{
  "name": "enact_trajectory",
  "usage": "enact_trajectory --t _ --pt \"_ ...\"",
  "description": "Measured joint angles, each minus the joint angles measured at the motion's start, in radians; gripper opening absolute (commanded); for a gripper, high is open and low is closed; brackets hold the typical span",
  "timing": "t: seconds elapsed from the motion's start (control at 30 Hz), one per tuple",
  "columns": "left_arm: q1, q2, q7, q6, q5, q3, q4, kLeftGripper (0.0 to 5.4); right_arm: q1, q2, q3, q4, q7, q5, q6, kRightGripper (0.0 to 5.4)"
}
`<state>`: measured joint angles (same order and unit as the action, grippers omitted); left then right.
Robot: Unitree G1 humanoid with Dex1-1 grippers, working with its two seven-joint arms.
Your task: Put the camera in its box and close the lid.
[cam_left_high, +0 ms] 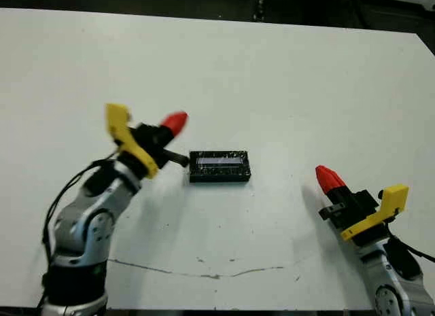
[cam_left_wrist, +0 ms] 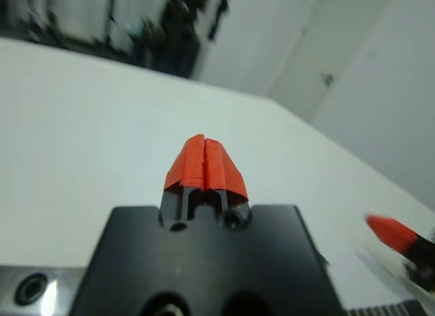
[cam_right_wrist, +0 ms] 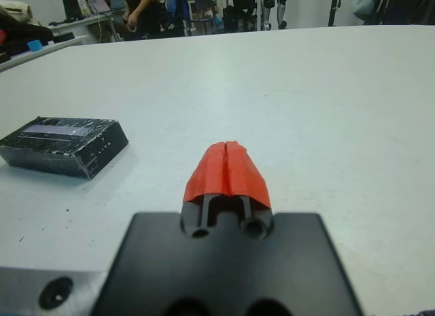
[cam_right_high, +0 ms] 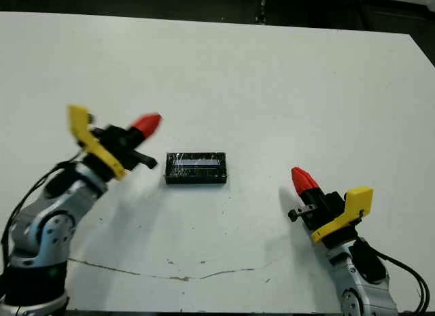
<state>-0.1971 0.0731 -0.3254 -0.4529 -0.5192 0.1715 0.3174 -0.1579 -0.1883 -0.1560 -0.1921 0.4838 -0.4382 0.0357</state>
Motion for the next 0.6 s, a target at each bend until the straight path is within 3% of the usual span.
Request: enact_trajectory --t 0.1,0.43,0.6 --pt "0.034 -0.001 0.022 0.096 0.03 0.022 -0.001 0.02 0.021 0.006 -0.002 -0.003 -0.016 0.003 -0.011 0.0" --pt "0.214 -0.089 0.166 0.559 0.32 -0.037 -0.059 0.02 0.073 0.034 -0.013 -0.105 -0.101 -0.022 -0.004 0.0" --pt "0.267 -0.101 0.166 0.661 0.366 -0.079 -0.098 0.02 0.082 0.055 -0.008 -0.113 -0.143 -0.005 -0.004 0.0"
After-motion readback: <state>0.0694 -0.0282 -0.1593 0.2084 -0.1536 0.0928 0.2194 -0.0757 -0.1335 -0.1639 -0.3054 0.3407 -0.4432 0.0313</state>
